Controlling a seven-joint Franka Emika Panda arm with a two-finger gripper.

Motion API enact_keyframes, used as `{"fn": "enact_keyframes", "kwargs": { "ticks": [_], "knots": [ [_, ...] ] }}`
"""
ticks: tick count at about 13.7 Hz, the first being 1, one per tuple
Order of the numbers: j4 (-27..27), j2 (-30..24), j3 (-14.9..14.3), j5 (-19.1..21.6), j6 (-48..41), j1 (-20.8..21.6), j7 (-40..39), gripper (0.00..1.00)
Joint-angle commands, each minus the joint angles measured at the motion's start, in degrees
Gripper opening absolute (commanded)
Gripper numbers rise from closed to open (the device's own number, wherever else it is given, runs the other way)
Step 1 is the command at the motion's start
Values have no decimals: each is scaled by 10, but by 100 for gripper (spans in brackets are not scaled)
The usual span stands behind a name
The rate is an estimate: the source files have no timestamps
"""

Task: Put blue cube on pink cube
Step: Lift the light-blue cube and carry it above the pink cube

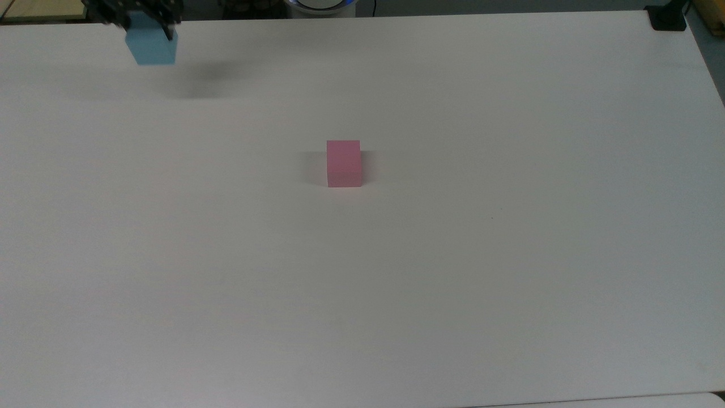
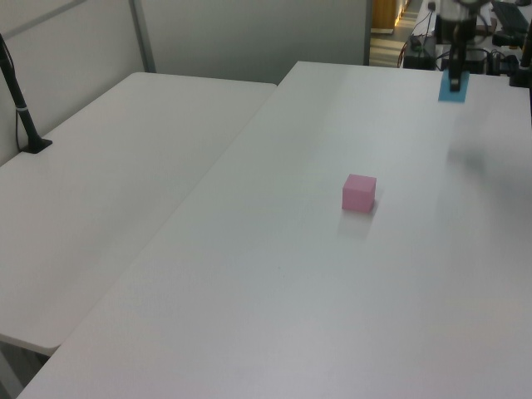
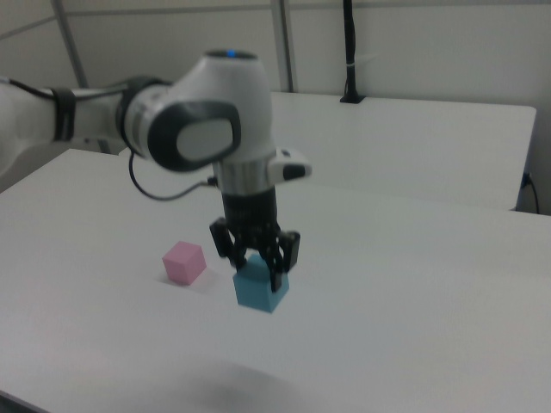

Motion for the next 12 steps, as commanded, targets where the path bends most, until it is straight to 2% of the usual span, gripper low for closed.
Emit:
{"fn": "enact_keyframes", "kwargs": {
  "ticks": [1, 3, 7, 9, 12],
  "knots": [
    [108, 4, 4, 11, -110, 9, -8, 43],
    [133, 4, 7, 11, -128, 18, -4, 43],
    [135, 11, 7, 12, -119, 74, 38, 43],
    [144, 19, 7, 14, -113, 113, 85, 43],
    [186, 63, 7, 26, -99, 193, 184, 43]
  ]
}}
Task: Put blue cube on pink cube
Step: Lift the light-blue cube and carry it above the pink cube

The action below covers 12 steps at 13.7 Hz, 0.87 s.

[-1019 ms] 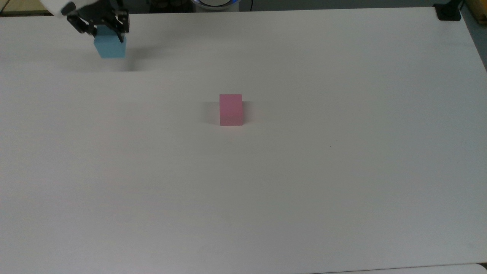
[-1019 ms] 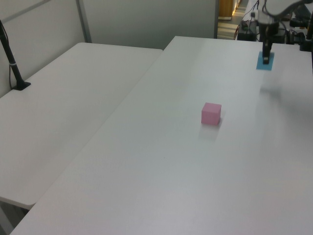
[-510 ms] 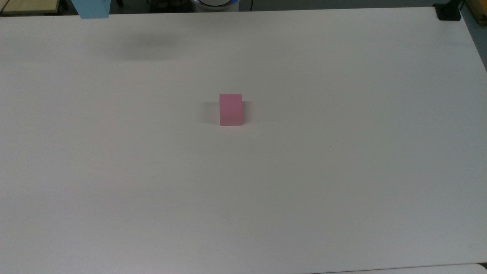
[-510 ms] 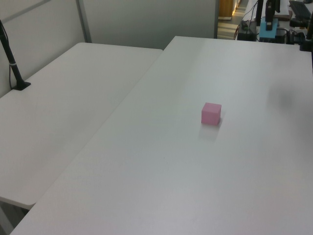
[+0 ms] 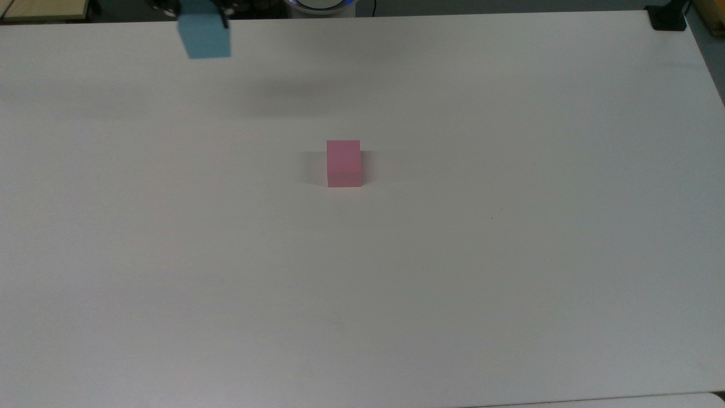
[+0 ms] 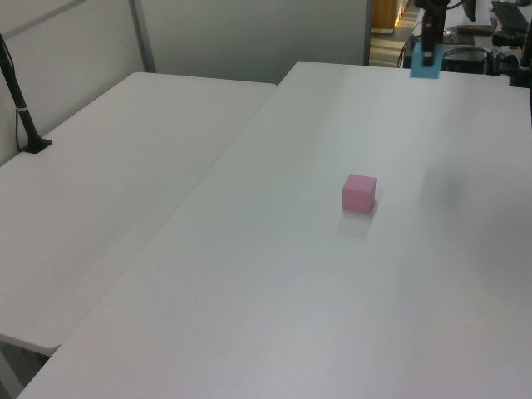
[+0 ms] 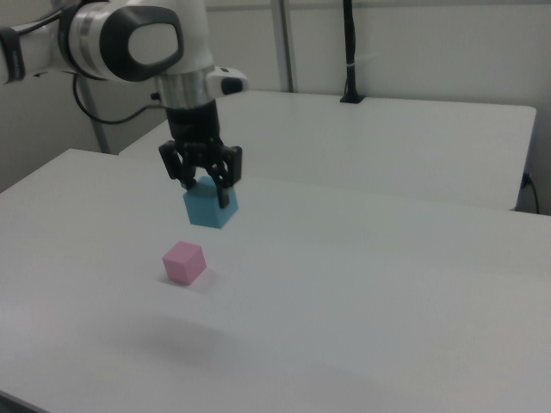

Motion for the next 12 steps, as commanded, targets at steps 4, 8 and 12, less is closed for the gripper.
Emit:
{"fn": "enact_keyframes", "kwargs": {
  "ticks": [4, 8, 12],
  "knots": [
    [66, 72, -8, 16, 37, 139, 127, 43],
    [66, 91, -8, 29, 63, 171, 181, 43],
    [66, 92, -8, 58, 65, 179, 220, 43]
  ]
}}
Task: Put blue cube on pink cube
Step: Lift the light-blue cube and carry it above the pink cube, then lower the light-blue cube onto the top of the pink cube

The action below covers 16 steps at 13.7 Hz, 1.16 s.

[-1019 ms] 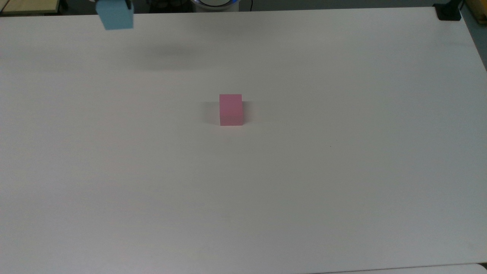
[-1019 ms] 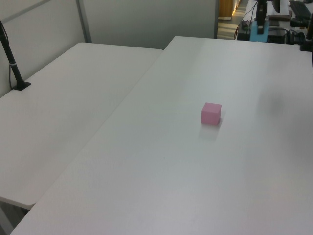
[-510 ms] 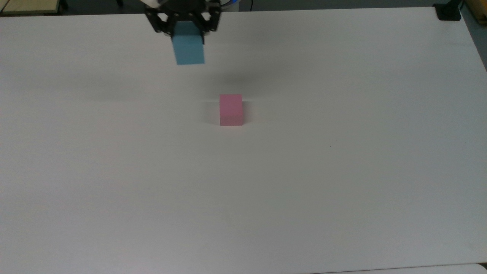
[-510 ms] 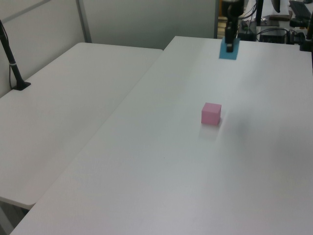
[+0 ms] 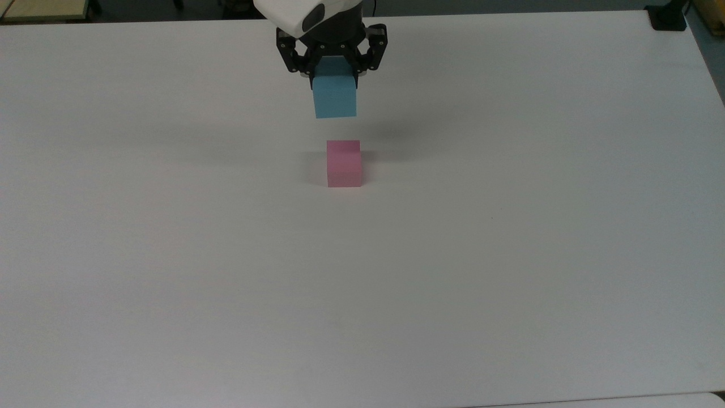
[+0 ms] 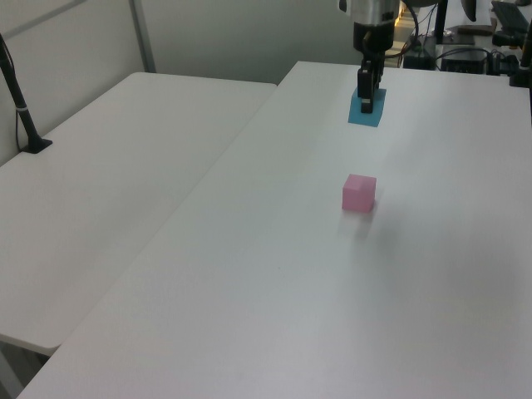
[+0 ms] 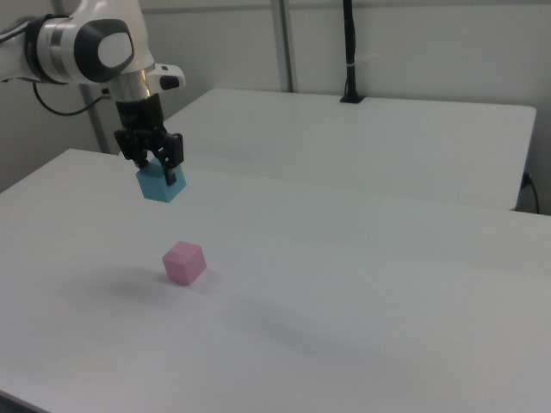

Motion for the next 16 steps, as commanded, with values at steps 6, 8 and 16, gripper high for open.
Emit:
{"fn": "enact_keyframes", "kwargs": {
  "ticks": [6, 8, 16],
  "knots": [
    [-12, 39, 0, 22, 33, 12, 39, 43],
    [-54, 45, 0, 20, 80, 18, 39, 43],
    [-107, 60, 0, 9, 138, 17, 58, 43]
  ]
}}
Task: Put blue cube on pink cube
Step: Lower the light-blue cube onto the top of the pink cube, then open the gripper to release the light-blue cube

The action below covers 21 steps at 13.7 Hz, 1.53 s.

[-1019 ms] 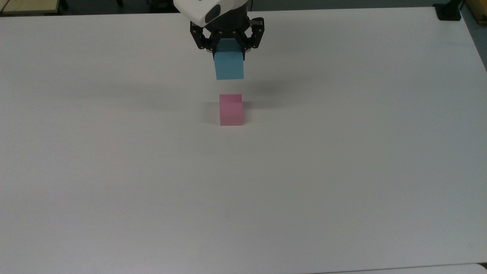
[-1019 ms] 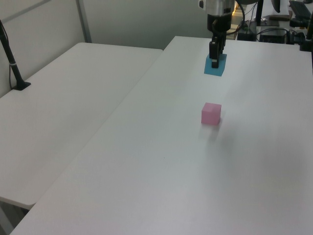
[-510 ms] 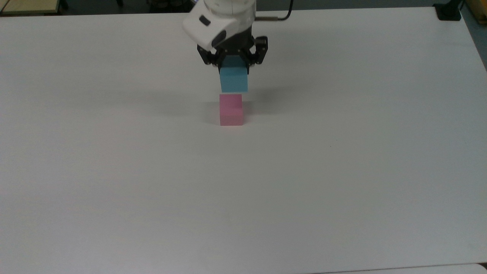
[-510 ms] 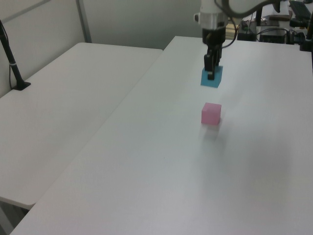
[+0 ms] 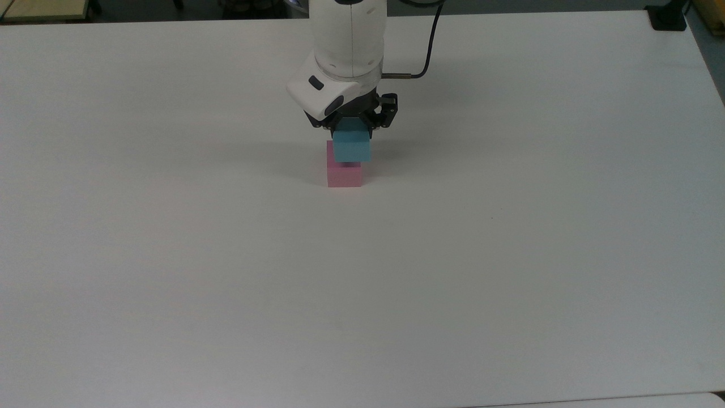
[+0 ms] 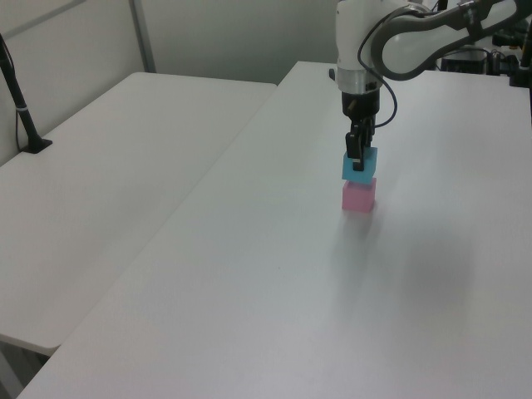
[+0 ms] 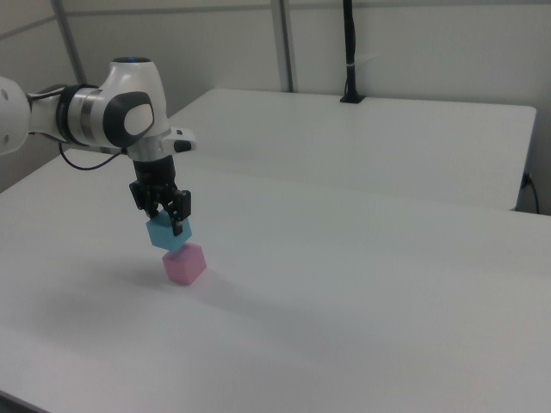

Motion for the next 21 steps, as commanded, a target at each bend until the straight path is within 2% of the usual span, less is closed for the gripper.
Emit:
{"fn": "enact_keyframes", "kwargs": {
  "ticks": [1, 5, 7, 10, 17, 19, 21],
  "knots": [
    [-16, 0, -4, -19, 18, 6, 22, 44],
    [-15, 8, -4, -45, 22, 6, 23, 47],
    [-17, 9, -4, -48, 32, 5, 22, 56],
    [-20, 10, -4, -55, 35, 6, 23, 98],
    [-19, -5, -4, -56, 22, 1, 24, 100],
    [-10, -32, -7, -56, -14, -1, 18, 100],
    [31, -67, -9, -54, -89, -2, 16, 100]
  ]
}}
